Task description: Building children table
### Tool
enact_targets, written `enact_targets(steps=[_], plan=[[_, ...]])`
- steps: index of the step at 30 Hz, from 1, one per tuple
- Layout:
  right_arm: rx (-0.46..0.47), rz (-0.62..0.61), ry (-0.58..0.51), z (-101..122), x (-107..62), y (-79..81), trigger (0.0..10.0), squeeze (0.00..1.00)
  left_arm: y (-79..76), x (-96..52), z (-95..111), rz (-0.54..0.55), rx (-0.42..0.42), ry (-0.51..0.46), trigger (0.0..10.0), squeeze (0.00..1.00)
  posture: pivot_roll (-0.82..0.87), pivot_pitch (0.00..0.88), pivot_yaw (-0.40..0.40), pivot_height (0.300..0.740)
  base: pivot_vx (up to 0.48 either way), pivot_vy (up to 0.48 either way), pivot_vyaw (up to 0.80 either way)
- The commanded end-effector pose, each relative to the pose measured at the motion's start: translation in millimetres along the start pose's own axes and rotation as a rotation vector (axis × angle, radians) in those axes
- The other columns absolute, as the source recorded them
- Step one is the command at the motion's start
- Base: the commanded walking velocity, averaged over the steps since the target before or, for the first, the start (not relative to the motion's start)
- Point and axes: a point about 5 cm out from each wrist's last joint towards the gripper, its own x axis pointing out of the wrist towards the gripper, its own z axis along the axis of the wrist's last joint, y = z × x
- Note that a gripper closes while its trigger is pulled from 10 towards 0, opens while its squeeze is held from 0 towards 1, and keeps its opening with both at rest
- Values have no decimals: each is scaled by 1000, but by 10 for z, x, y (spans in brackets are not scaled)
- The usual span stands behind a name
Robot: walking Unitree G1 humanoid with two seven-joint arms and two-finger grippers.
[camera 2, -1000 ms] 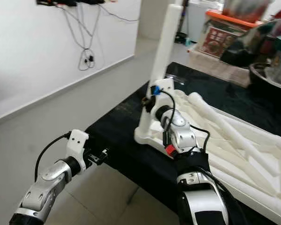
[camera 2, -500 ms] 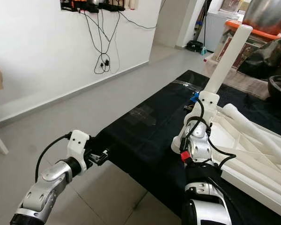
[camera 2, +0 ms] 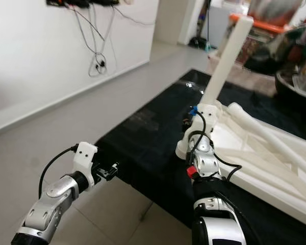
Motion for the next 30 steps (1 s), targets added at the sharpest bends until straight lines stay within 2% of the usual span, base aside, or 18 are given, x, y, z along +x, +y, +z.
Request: enact_targets(steps=[1,3,5,7,9,11,15,16,17,19,21,22,23,24,27,28,29,30], plan=[[15,123,-110,234,24,166,10000,0,-41,16,-19,-18,-6,6,10000,0,6,0,-131,740,0,0,0],[58,325,-119,295,-15,329,10000,0,-43,23,-17,-19,-5,5,10000,0,6,0,-133,740,0,0,0],[58,325,-119,295,-15,329,10000,0,-43,23,-17,-19,-5,5,10000,0,6,0,-133,740,0,0,0],[101,576,-114,331,-119,533,10000,0,-45,27,-14,-19,-4,4,10000,0,8,0,-135,740,0,0,0],[101,576,-114,331,-119,533,10000,0,-45,27,-14,-19,-4,4,10000,0,8,0,-135,740,0,0,0],[62,728,-90,277,-215,651,10000,0,-46,27,-11,-18,-4,3,10000,0,15,0,-139,740,0,0,0],[36,801,-57,204,-265,683,10000,0,-36,14,-8,-14,-3,2,10000,0,17,0,-139,740,0,0,0],[32,788,-44,180,-251,663,4039,0,-28,9,-8,-13,-2,2,10000,0,14,0,-137,740,0,0,0],[43,773,-38,167,-236,633,0,0,-23,6,-7,-12,-2,2,10000,0,14,0,-137,740,0,0,0],[43,773,-38,167,-236,633,0,0,-23,6,-7,-12,-2,2,10000,0,14,0,-137,740,0,0,0],[45,718,-18,143,-196,585,0,0,-22,5,-8,-12,-2,3,10000,0,11,0,-134,740,0,0,0],[-24,398,59,38,-39,325,0,0,-37,14,-7,-17,-3,3,10000,0,4,0,-130,740,0,0,0],[-52,285,81,6,0,231,0,0,-41,17,-7,-19,-3,2,10000,0,4,0,-130,740,0,0,0],[-52,285,81,6,0,231,0,0,-41,17,-7,-19,-3,2,10000,0,4,0,-130,740,0,0,0],[-56,-179,123,-99,-6,-185,0,0,-46,25,-5,-22,-4,2,10000,0,6,0,-130,740,0,0,0],[-50,-276,133,-134,-47,-270,0,0,-46,26,-4,-22,-4,2,10000,0,6,0,-130,740,0,0,0],[-53,-356,147,-179,-104,-316,0,0,-45,25,-3,-22,-3,2,10000,0,9,0,-130,740,0,0,0],[-53,-356,147,-179,-104,-316,0,0,-45,25,-3,-22,-3,2,10000,0,9,0,-130,740,0,0,0]])
